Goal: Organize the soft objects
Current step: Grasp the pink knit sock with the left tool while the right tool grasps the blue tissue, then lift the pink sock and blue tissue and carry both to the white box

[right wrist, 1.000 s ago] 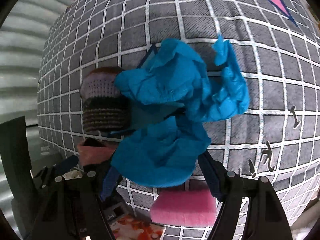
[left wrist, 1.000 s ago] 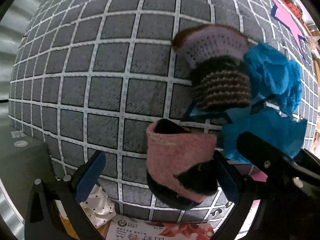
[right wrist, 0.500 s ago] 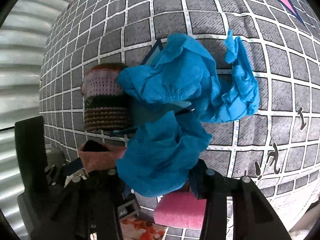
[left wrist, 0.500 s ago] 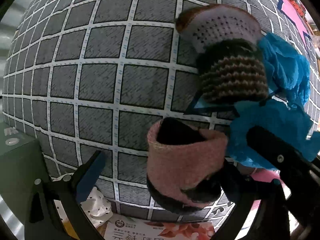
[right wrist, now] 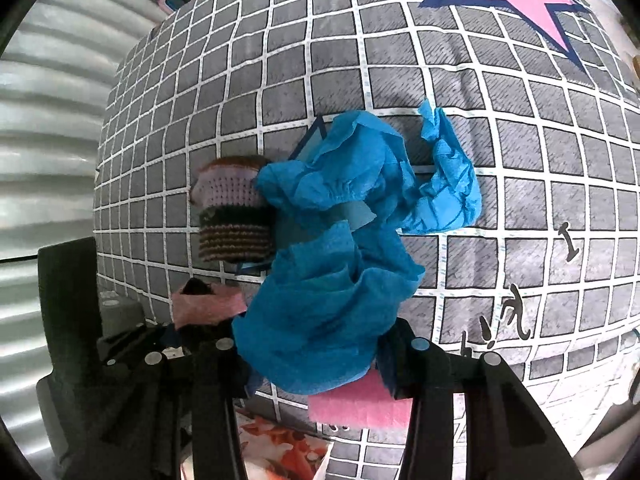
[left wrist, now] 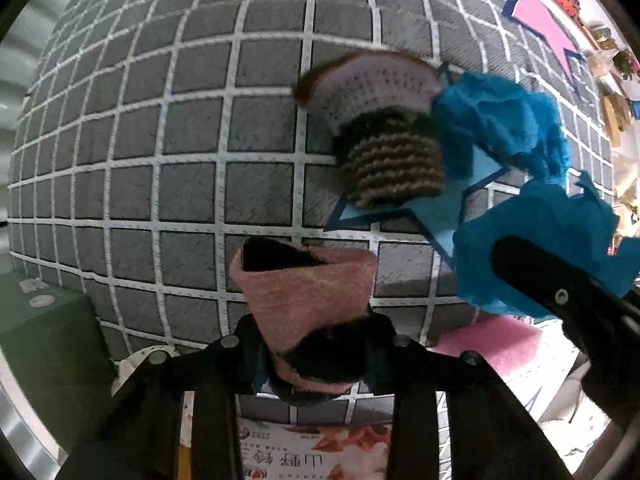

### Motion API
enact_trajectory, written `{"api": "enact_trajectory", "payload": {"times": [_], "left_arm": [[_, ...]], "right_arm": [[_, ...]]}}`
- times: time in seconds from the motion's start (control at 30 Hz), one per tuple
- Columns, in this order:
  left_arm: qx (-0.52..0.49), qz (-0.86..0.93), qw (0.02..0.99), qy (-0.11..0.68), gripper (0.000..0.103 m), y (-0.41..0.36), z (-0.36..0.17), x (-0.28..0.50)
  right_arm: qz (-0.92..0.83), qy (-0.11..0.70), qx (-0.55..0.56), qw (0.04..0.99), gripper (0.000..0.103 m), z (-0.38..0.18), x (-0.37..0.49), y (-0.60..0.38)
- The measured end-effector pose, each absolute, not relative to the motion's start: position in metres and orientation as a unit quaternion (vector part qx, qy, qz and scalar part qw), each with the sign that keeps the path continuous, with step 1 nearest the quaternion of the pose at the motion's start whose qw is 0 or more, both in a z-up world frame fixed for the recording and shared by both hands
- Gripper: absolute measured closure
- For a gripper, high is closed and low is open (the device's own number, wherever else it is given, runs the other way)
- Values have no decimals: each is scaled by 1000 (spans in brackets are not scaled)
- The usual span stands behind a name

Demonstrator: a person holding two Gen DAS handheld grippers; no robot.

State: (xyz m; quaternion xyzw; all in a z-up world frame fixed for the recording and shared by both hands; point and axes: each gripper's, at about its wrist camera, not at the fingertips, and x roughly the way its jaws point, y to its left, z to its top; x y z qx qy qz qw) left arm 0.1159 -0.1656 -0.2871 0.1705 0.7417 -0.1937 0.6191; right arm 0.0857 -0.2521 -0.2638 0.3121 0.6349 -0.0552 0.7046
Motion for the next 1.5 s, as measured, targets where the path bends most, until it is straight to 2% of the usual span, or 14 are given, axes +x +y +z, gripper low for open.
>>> {"api": "enact_trajectory", "payload": {"times": [0.53,0.77,1.5], "left_arm": [[177,-244,672,677,65,-148,-183,137],[175,-252,690,655,65,-115,-149,108],[169,-302,705,619,65,-9,-82,55]], "right_arm": [[-30,616,293,730,57,-203,79,-228],[-24,603,284,745,57,-176,69,-209],[-68,584,300,751,57,-141,-8,-147]]}}
